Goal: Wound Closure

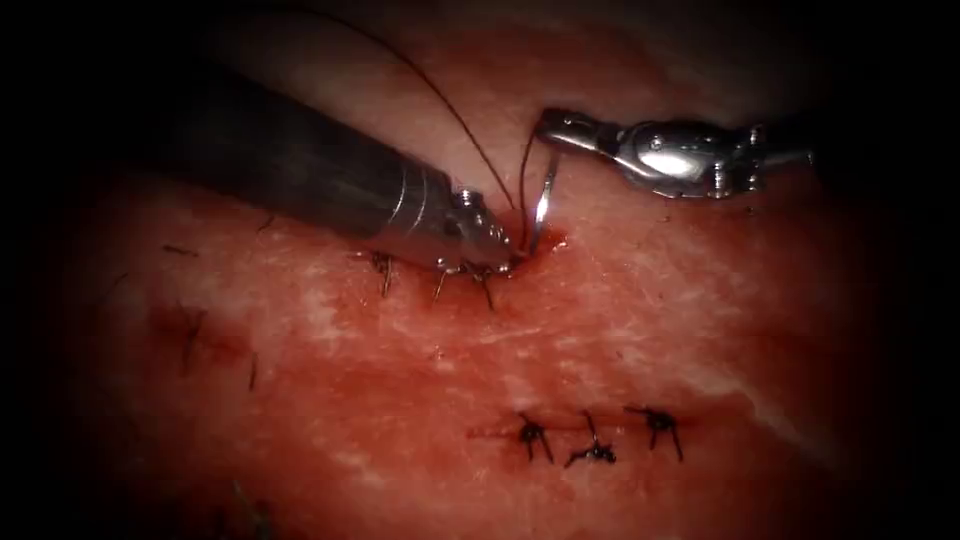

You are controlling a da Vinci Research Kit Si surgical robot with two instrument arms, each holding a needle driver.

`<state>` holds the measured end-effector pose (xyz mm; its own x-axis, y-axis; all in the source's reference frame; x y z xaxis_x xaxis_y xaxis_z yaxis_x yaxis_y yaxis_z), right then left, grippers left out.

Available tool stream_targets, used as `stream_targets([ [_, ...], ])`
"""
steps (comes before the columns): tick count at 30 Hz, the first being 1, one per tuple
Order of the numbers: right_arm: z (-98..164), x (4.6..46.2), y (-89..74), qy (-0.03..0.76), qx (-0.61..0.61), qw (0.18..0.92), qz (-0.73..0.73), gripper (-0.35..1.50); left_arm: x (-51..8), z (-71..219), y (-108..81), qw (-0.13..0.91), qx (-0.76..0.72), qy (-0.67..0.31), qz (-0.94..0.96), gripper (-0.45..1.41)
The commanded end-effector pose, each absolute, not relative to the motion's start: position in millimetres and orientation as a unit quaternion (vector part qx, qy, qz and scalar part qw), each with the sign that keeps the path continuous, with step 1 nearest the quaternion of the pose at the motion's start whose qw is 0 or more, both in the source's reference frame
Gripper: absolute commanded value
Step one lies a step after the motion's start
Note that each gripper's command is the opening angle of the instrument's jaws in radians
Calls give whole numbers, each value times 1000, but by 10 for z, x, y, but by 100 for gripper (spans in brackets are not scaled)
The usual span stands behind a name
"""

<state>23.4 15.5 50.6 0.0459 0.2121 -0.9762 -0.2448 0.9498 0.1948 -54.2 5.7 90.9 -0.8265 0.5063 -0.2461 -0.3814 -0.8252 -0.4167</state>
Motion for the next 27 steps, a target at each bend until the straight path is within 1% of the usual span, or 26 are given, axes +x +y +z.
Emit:
stream_targets([
  [1,512,245,151,672,-26,726,144,-35,-547,913,51,237,-176,-179,938,-45],
  [8,532,247,137,661,-64,744,69,-35,-545,908,53,234,-178,-186,937,-45],
  [18,534,247,125,634,-85,768,11,-35,-541,906,53,232,-179,-188,937,-45],
  [27,533,250,109,637,-51,768,-44,-35,-533,891,63,230,-182,-194,936,-45],
])
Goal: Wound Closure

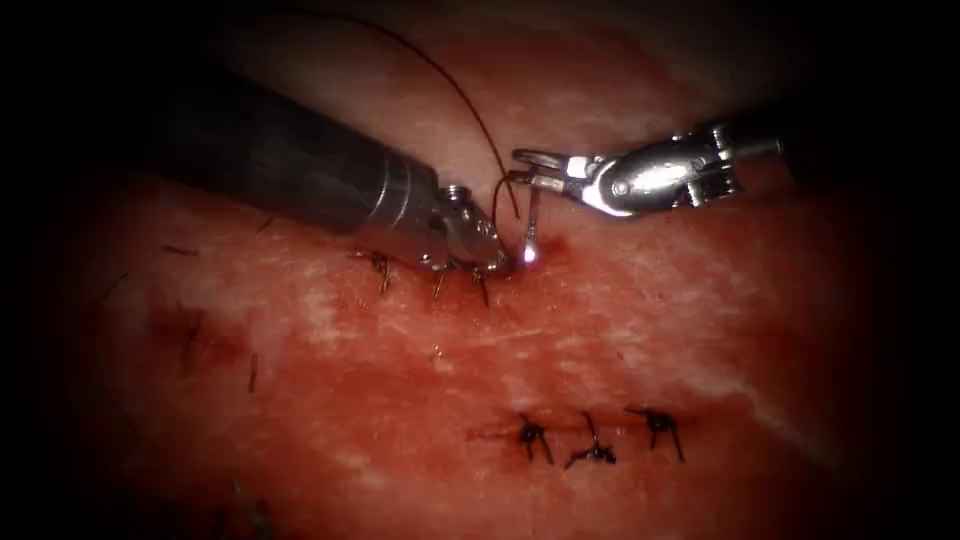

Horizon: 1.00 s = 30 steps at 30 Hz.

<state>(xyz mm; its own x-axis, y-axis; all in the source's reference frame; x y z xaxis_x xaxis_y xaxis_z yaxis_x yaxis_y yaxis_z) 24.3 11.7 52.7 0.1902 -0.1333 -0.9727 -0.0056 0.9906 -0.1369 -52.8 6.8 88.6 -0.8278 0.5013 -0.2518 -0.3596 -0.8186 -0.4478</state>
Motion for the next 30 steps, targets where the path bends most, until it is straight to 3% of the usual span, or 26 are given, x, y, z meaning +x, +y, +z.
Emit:
stream_targets([
  [1,534,251,106,638,-48,767,-47,-35,-532,886,65,231,-181,-193,936,-45],
  [12,535,250,108,641,-35,765,-40,-35,-523,819,83,245,-187,-180,934,-45],
  [22,532,249,116,636,-32,771,-24,-35,-586,812,32,228,-205,-209,928,-45],
  [30,532,249,120,636,-17,771,-7,-35,-584,828,21,218,-207,-204,932,-45],
])
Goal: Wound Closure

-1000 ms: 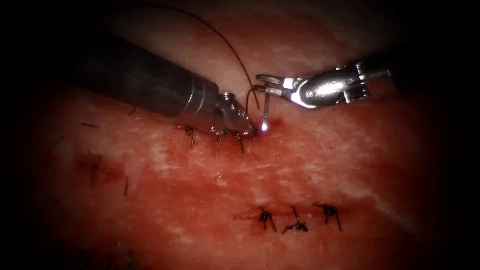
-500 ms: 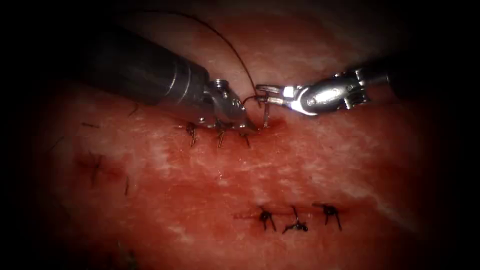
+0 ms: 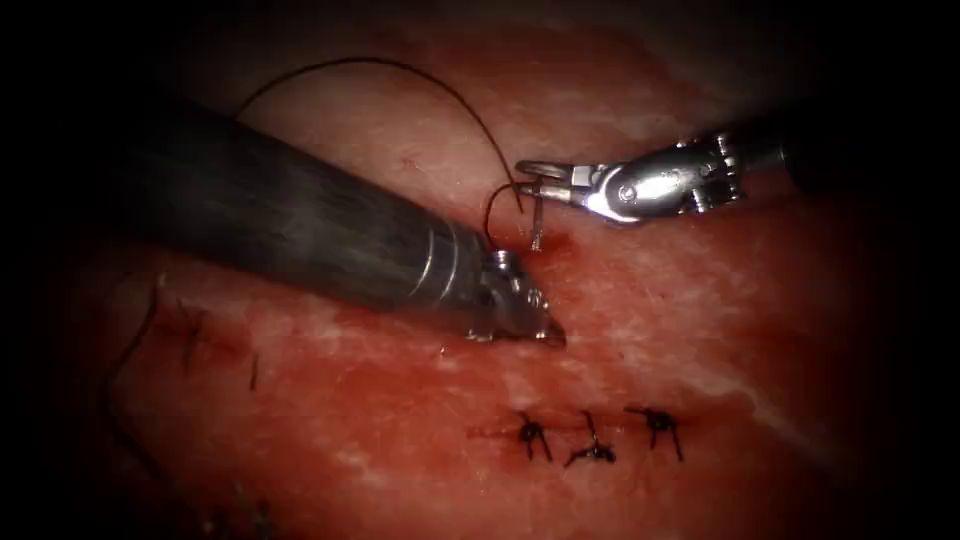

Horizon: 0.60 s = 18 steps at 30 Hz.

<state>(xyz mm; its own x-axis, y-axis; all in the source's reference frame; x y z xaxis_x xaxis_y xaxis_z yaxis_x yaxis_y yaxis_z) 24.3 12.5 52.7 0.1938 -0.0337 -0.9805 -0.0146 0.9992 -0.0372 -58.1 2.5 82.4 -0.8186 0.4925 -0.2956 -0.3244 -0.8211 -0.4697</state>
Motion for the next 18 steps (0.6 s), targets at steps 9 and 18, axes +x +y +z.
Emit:
stream_targets([
  [9,533,245,127,640,-4,769,-14,-35,-579,831,17,216,-206,-200,933,-45],
  [18,530,246,128,643,24,766,-2,-35,-575,839,14,217,-211,-187,935,-45],
])
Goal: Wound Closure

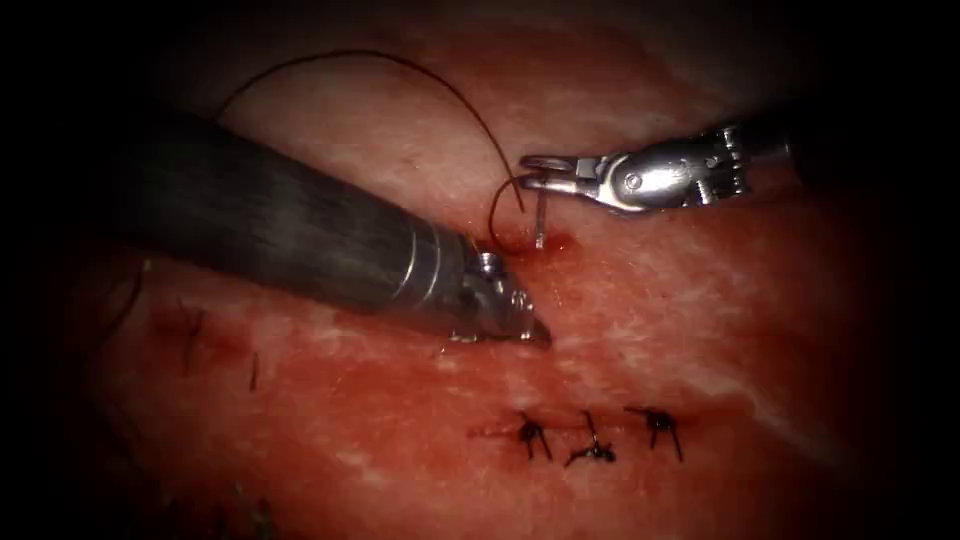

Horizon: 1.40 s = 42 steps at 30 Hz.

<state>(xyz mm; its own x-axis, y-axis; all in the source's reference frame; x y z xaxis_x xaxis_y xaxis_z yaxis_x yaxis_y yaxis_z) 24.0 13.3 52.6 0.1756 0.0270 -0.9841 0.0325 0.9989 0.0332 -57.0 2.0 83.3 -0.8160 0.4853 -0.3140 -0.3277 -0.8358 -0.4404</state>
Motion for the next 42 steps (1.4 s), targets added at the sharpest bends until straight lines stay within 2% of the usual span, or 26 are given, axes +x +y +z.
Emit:
stream_targets([
  [1,529,245,128,643,27,766,0,-35,-572,840,14,218,-216,-182,934,-43],
  [4,529,245,129,642,31,766,5,-35,-567,842,17,222,-232,-173,931,-42],
  [6,529,245,130,641,34,766,10,-35,-564,844,19,226,-246,-166,928,-30],
  [7,529,245,130,641,36,766,13,-35,-561,846,22,234,-265,-150,923,-33],
  [8,529,245,130,641,37,767,16,-35,-559,848,24,240,-282,-136,919,-45],
  [17,528,245,132,640,43,767,23,-35,-555,848,11,259,-338,-98,900,-45],
  [42,514,243,145,635,89,763,84,-35,-552,876,-7,245,-345,-106,900,-45],
])
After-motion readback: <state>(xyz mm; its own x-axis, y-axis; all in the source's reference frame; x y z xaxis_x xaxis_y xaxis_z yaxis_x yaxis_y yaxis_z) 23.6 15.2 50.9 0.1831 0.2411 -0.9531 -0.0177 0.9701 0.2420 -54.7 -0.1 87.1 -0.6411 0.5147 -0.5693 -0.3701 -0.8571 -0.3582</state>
